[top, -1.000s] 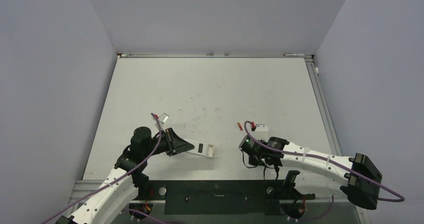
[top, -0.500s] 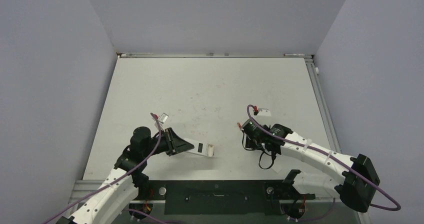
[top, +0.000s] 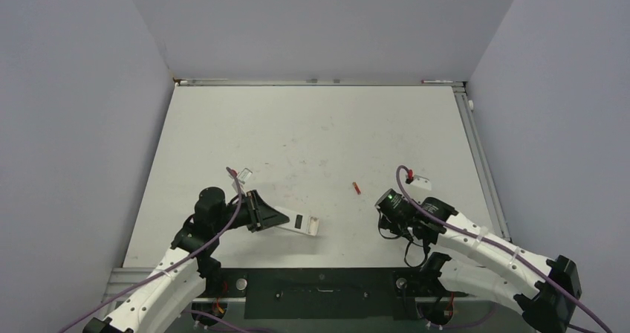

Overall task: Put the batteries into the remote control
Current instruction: Adjust the battery cover at the center of the board.

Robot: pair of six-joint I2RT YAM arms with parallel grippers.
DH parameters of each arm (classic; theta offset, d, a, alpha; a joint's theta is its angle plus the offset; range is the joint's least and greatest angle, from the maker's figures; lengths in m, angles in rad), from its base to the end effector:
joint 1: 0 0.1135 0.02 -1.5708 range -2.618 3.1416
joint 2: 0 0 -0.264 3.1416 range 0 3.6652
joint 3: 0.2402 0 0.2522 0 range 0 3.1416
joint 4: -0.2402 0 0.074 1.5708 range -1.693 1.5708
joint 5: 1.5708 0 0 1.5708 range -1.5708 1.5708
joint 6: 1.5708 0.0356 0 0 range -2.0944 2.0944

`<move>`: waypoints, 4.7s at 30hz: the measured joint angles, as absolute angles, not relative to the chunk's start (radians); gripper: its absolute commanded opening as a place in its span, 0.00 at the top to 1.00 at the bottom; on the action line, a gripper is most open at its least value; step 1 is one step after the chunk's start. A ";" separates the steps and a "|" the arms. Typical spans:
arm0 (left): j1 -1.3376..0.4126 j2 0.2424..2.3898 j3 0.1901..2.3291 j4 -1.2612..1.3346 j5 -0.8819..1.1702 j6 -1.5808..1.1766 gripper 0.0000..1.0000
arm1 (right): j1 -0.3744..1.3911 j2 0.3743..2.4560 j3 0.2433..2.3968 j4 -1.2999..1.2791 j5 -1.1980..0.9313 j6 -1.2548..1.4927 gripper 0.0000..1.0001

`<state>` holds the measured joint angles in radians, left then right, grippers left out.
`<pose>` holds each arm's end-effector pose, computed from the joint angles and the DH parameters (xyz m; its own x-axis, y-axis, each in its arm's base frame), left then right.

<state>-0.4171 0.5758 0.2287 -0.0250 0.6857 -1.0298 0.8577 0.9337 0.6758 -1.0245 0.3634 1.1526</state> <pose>0.1225 -0.0789 0.1934 -0.9022 -0.3259 -0.2824 0.1543 0.3676 -0.9171 0.1048 0.1019 0.2184 -0.8403 0.3342 -0.4269 0.3129 0.9420 0.1215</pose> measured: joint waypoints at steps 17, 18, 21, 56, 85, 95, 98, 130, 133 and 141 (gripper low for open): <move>-0.417 0.611 0.229 0.035 0.780 -1.035 1.00 | 0.848 0.903 0.605 -1.117 0.383 1.418 0.40; -0.417 0.613 0.229 0.040 0.785 -1.036 1.00 | 0.844 0.903 0.604 -1.113 0.382 1.423 0.40; -0.417 0.619 0.229 0.058 0.800 -1.042 1.00 | 0.827 0.901 0.574 -1.081 0.377 1.432 0.39; -0.417 0.677 0.229 0.130 0.868 -1.069 1.00 | 0.588 1.166 0.521 -0.641 0.255 1.207 0.41; -0.417 0.674 0.229 0.101 0.849 -1.052 1.00 | 0.895 1.074 0.635 -0.870 0.215 1.155 0.41; -0.417 0.675 0.229 0.101 0.849 -1.053 1.00 | 0.984 1.079 0.580 -0.858 0.209 1.235 0.41; -0.417 0.675 0.229 0.101 0.849 -1.053 1.00 | 0.984 1.103 0.575 -0.840 0.210 1.248 0.41; -0.417 0.707 0.229 0.102 0.850 -1.052 1.00 | 0.793 1.113 0.493 -0.543 0.229 1.225 0.41; -0.417 0.707 0.229 0.101 0.849 -1.052 1.00 | 0.756 1.125 0.492 -0.512 0.239 1.216 0.41; -0.417 0.707 0.229 0.099 0.849 -1.043 1.00 | 0.624 1.201 0.520 -0.418 0.246 1.143 0.41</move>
<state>-0.4171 0.7067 0.2287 0.0994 0.8486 -1.0431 0.6243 1.2015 0.5198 -0.4175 0.2459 1.1431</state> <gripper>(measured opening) 0.173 0.589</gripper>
